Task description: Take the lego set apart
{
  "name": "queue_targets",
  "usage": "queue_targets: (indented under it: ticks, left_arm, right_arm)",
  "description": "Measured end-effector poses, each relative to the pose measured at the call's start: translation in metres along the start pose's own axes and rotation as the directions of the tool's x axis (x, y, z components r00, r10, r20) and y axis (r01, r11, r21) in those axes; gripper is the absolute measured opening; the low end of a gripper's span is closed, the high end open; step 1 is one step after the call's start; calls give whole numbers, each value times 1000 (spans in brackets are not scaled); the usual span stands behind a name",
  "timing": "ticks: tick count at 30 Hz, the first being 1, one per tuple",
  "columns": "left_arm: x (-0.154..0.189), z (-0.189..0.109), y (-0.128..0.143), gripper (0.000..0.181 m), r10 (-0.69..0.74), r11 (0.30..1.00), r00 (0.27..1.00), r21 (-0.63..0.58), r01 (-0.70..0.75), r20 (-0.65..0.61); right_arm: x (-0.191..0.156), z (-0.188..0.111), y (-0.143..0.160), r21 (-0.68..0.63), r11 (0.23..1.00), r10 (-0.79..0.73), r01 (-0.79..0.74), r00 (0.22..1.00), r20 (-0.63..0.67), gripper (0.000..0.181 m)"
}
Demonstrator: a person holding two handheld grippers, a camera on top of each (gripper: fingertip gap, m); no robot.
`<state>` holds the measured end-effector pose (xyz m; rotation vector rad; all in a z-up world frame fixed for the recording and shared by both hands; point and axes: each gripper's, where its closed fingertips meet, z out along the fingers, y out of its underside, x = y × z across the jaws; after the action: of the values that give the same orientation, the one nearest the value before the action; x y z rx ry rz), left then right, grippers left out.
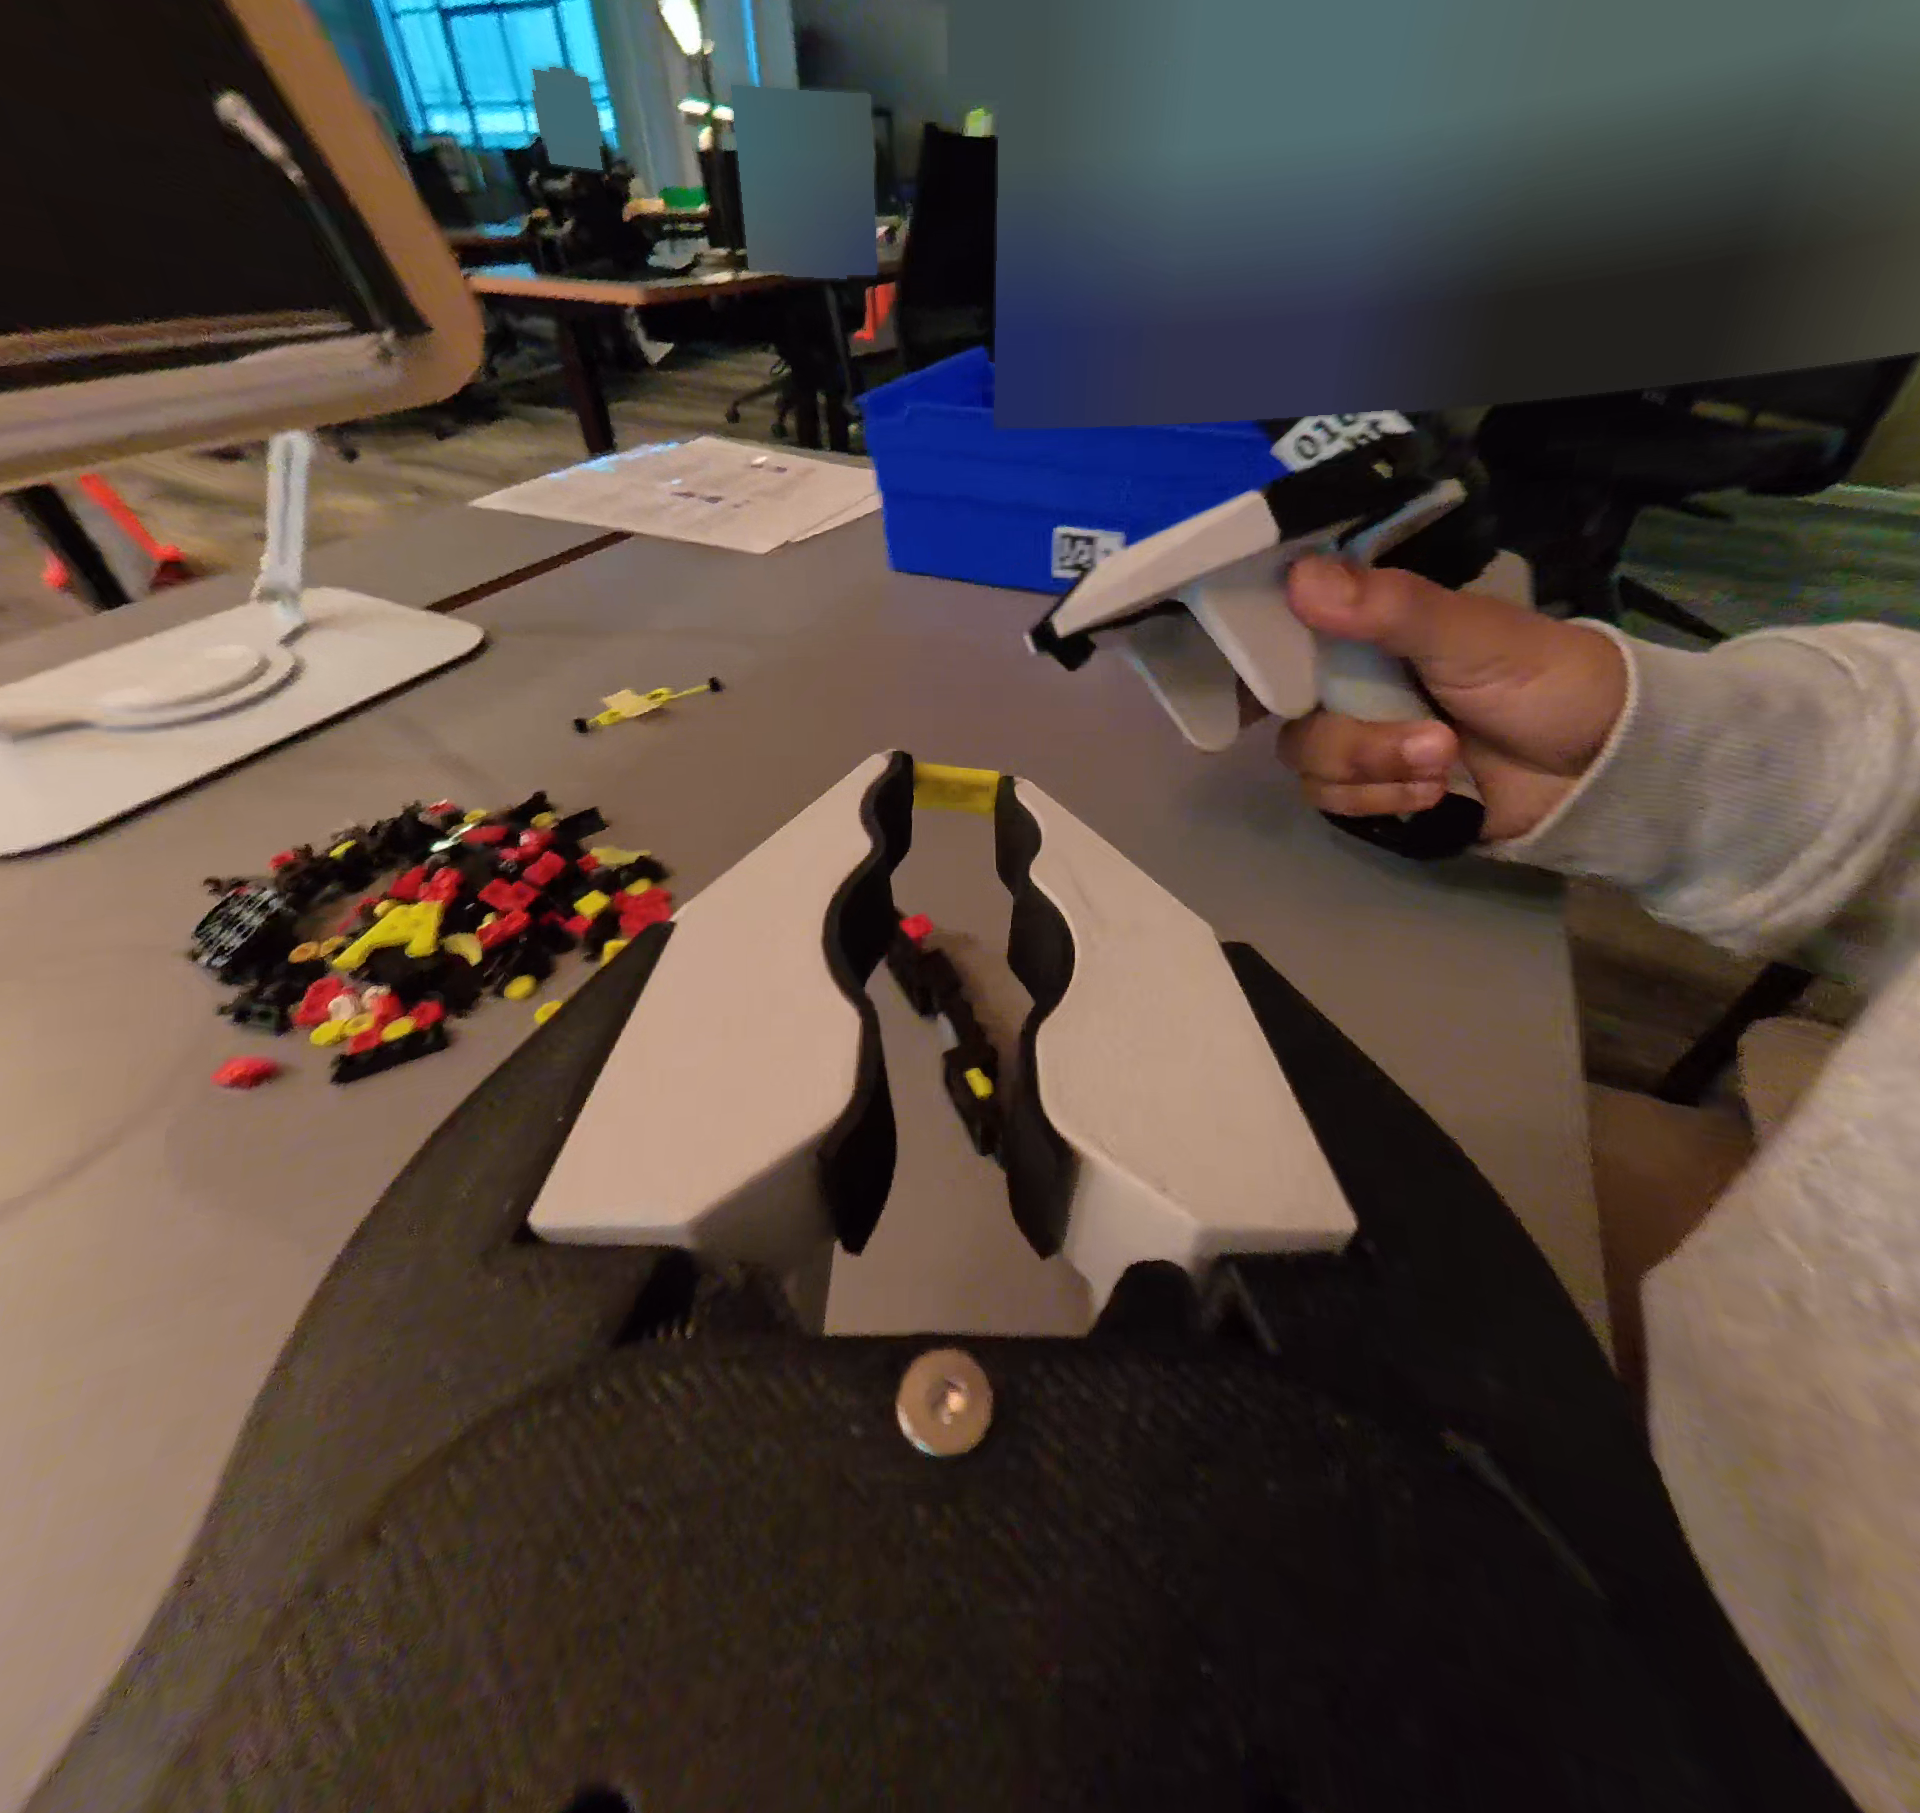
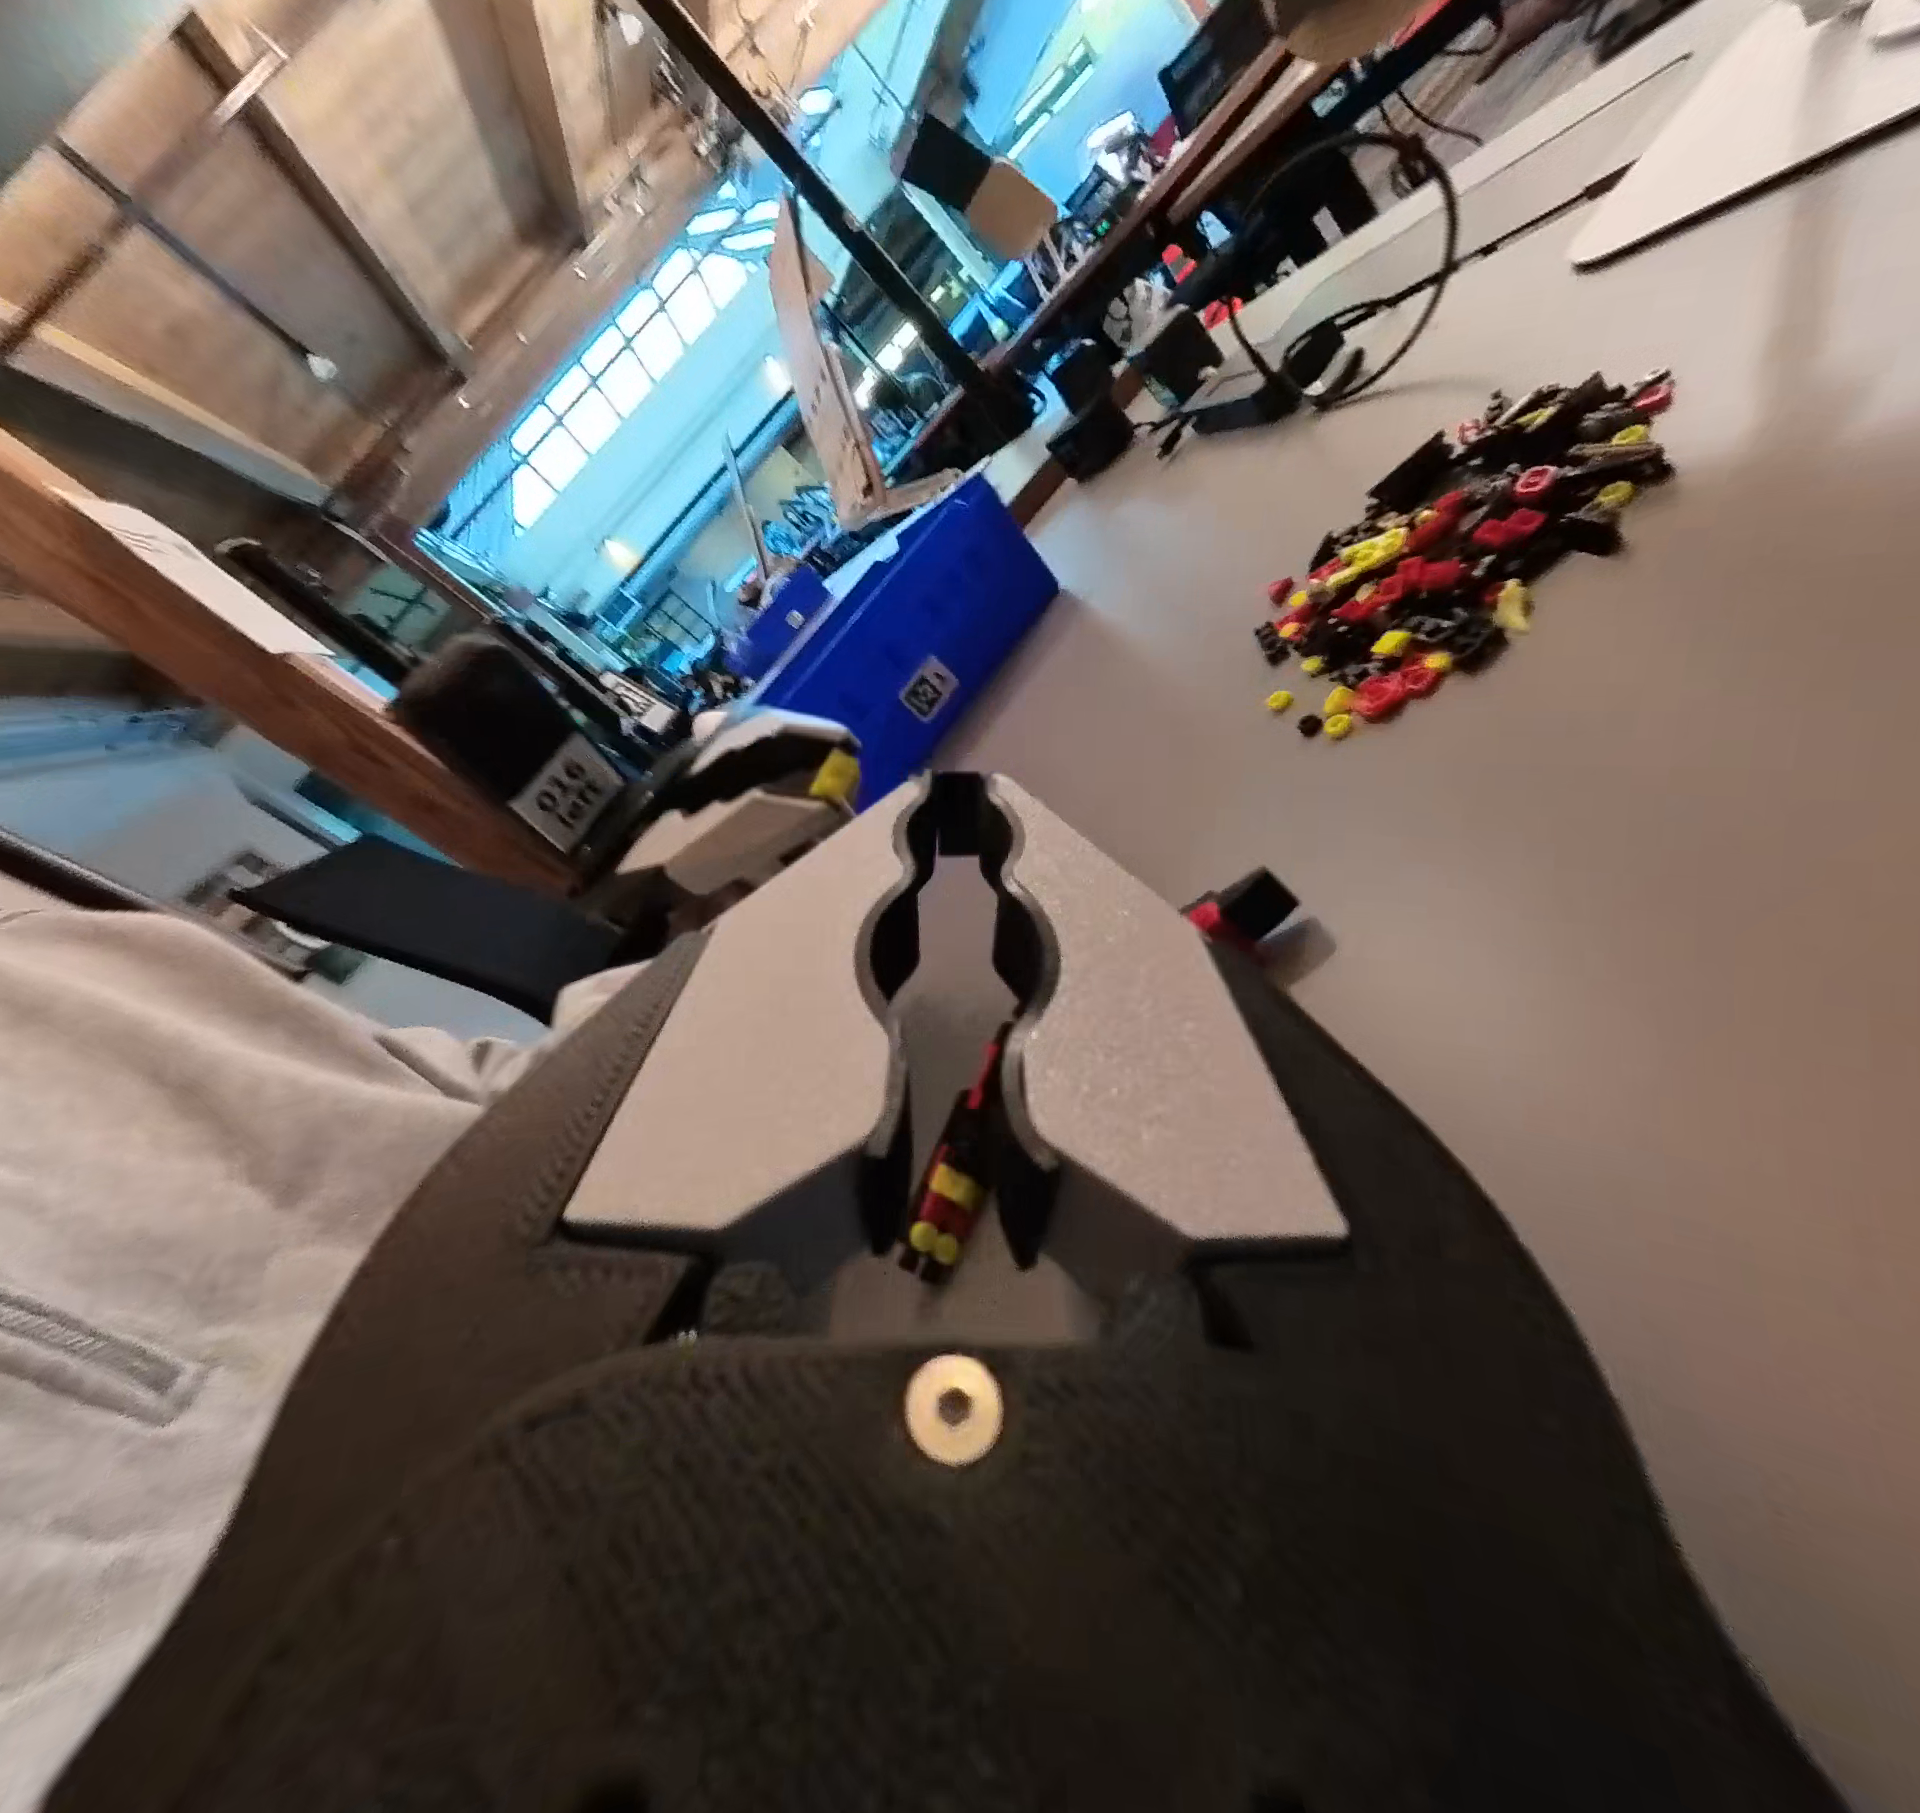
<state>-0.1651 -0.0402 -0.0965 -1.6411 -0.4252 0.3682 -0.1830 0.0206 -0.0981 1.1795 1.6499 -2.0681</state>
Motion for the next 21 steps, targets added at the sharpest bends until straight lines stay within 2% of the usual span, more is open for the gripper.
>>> queue_targets:
  ticks: [3,6,9,11,13,15,18,21]
  left_arm:
    - [-35,7,9,14,-77,993,994,-88,84,81]
    - [-75,24,28,15,-200,951,975,-221,217,97]
    - [-123,43,52,14,-190,917,966,-319,238,176]
    - [-142,55,62,15,-175,899,963,-366,241,204]
    - [-155,62,66,15,-173,890,958,-381,251,227]
    - [-160,66,65,15,-195,888,952,-370,273,234]
    - [-163,66,60,35,-214,892,947,-347,289,238]
    - [-165,62,57,53,-185,899,953,-349,263,242]
  right_arm:
    - [25,12,3,-116,992,-65,54,993,-97,5]
    - [53,38,-6,-239,945,-264,222,951,-162,5]
    - [82,78,-23,-323,895,-371,307,915,-159,5]
    - [106,103,-29,-383,865,-409,323,897,-169,5]
    - [129,121,-28,-455,835,-430,309,883,-190,5]
    - [140,133,-31,-469,828,-439,307,875,-203,5]
    - [139,142,-37,-443,842,-429,308,880,-205,6]
    - [137,142,-43,-425,847,-433,318,877,-207,19]
